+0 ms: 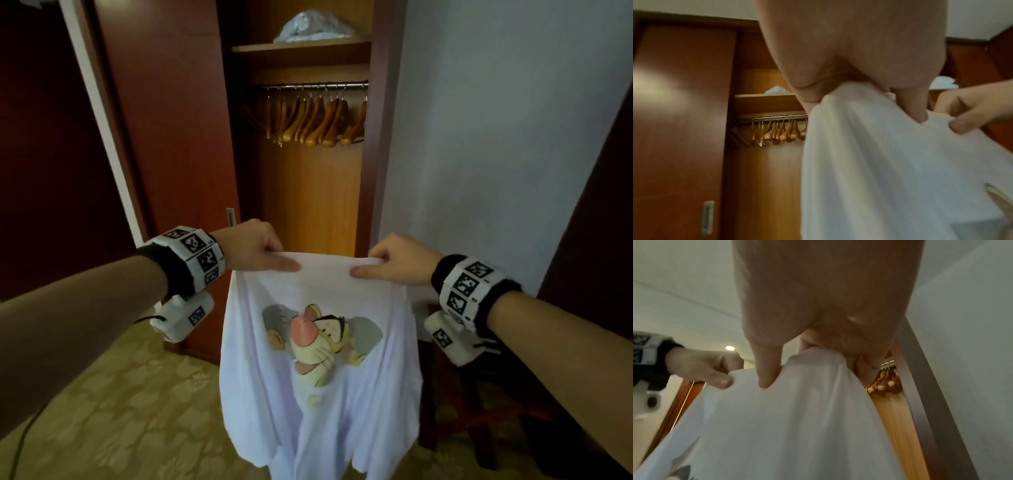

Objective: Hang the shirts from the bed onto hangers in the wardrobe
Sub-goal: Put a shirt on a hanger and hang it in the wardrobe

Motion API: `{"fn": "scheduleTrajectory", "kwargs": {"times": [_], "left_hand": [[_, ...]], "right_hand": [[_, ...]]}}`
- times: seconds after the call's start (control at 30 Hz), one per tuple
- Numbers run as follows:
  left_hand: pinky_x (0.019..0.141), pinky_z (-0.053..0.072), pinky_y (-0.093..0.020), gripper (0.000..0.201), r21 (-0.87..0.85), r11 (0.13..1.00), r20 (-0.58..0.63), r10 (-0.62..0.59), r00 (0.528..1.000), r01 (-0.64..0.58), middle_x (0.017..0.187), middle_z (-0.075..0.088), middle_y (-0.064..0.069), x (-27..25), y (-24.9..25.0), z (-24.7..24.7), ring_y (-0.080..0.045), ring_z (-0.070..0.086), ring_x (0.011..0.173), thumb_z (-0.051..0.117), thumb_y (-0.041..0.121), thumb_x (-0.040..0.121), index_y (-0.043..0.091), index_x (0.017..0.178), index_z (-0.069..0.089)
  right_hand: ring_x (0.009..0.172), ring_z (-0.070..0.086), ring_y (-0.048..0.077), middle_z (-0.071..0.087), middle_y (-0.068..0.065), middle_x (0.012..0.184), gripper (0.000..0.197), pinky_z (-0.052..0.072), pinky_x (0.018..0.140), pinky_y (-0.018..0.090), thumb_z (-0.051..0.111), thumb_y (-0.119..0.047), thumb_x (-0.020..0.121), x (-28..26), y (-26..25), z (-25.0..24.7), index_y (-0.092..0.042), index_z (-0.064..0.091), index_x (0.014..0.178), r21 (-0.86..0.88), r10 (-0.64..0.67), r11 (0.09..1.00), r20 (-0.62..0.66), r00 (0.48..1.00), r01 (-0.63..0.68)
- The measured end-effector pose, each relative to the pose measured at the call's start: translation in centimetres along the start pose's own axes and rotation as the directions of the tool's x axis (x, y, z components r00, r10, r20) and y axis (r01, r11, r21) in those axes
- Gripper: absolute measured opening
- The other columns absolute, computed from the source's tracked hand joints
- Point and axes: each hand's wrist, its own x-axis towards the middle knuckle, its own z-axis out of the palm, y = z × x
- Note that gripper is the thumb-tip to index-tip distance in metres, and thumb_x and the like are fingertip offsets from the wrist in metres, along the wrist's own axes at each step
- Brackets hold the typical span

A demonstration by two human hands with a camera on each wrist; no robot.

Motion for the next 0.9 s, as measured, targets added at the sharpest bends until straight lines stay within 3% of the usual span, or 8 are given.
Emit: {"fn": "scheduleTrajectory", "kwargs": {"times": [0.13,0.2,0.3,0.4,0.53,0.63,0.73,0.9], "left_hand": [[0.050,0.034,-0.025,0.072,0.312,0.948,0.086,-0.095,0.992,0.064,0.053,0.044,0.001,0.0,-3.2,-0.5,-0.015,0.039,0.048,0.031,0.078,0.076,0.014,0.055,0.055],[0.066,0.040,-0.026,0.072,0.437,0.894,0.123,-0.163,0.979,0.094,0.059,0.050,0.003,0.3,-5.0,-0.3,-0.014,0.045,0.055,0.023,0.079,0.077,0.017,0.061,0.057],[0.098,0.031,-0.034,0.067,0.629,0.771,0.135,-0.233,0.963,0.099,0.090,0.065,0.009,1.8,-7.5,0.5,-0.010,0.056,0.086,0.023,0.070,0.093,0.023,0.095,0.070],[0.100,0.029,-0.037,0.062,0.740,0.668,0.130,-0.256,0.958,0.078,0.101,0.062,0.013,4.2,-10.3,1.4,-0.011,0.054,0.095,0.022,0.066,0.098,0.026,0.109,0.067],[0.103,0.033,-0.041,0.057,0.811,0.577,0.096,-0.298,0.950,0.099,0.103,0.064,0.006,8.4,-15.4,1.7,-0.015,0.057,0.098,0.020,0.061,0.101,0.024,0.107,0.063],[0.103,0.035,-0.046,0.050,0.786,0.606,0.089,-0.301,0.950,0.118,0.101,0.062,0.005,12.0,-19.4,1.2,-0.016,0.055,0.099,0.020,0.054,0.104,0.025,0.110,0.060],[0.108,0.032,-0.051,0.047,0.658,0.721,0.100,-0.368,0.924,0.216,0.103,0.061,0.006,15.8,-23.6,-0.1,-0.018,0.055,0.106,0.023,0.053,0.104,0.026,0.114,0.060],[0.101,0.044,-0.036,0.048,0.385,0.891,0.048,-0.279,0.959,0.240,0.125,0.061,-0.005,22.3,-29.2,-2.6,-0.023,0.058,0.113,0.027,0.044,0.106,0.014,0.128,0.057]], "right_hand": [[0.046,0.036,0.014,0.040,0.006,0.054,0.055,0.027,0.049,0.025,0.068,-0.052,0.086,3.0,1.3,-1.4,-0.006,0.057,0.059,-0.115,-0.030,0.993,-0.033,0.999,0.026],[0.046,0.037,0.014,0.040,0.006,0.053,0.054,0.029,0.050,0.025,0.068,-0.051,0.086,4.5,2.1,-1.7,-0.007,0.057,0.057,-0.132,-0.030,0.991,-0.041,0.999,0.025],[0.046,0.036,0.013,0.039,0.004,0.052,0.053,0.029,0.052,0.025,0.069,-0.052,0.085,7.3,2.8,-1.2,-0.012,0.052,0.054,-0.179,-0.040,0.983,-0.041,0.998,0.032],[0.048,0.037,0.009,0.037,0.000,0.050,0.055,0.031,0.055,0.027,0.070,-0.054,0.082,10.7,3.6,-0.2,-0.016,0.048,0.049,-0.224,-0.034,0.974,-0.038,0.999,0.025],[0.047,0.041,0.008,0.042,-0.002,0.051,0.053,0.034,0.055,0.025,0.069,-0.054,0.083,15.9,4.7,0.4,-0.018,0.051,0.050,-0.291,0.001,0.957,-0.002,1.000,-0.001],[0.049,0.044,0.009,0.044,-0.002,0.052,0.051,0.035,0.055,0.023,0.068,-0.054,0.084,20.8,5.7,-0.1,-0.018,0.053,0.051,-0.306,0.026,0.952,0.002,1.000,-0.024],[0.053,0.047,0.012,0.047,-0.002,0.053,0.051,0.040,0.056,0.027,0.069,-0.052,0.084,26.5,6.4,-0.8,-0.018,0.053,0.050,-0.286,0.033,0.957,-0.022,0.999,-0.038],[0.058,0.052,0.016,0.051,0.001,0.057,0.045,0.051,0.066,0.040,0.069,-0.045,0.086,34.7,7.5,0.0,-0.012,0.060,0.057,-0.270,0.084,0.959,-0.033,0.996,-0.090]]}}
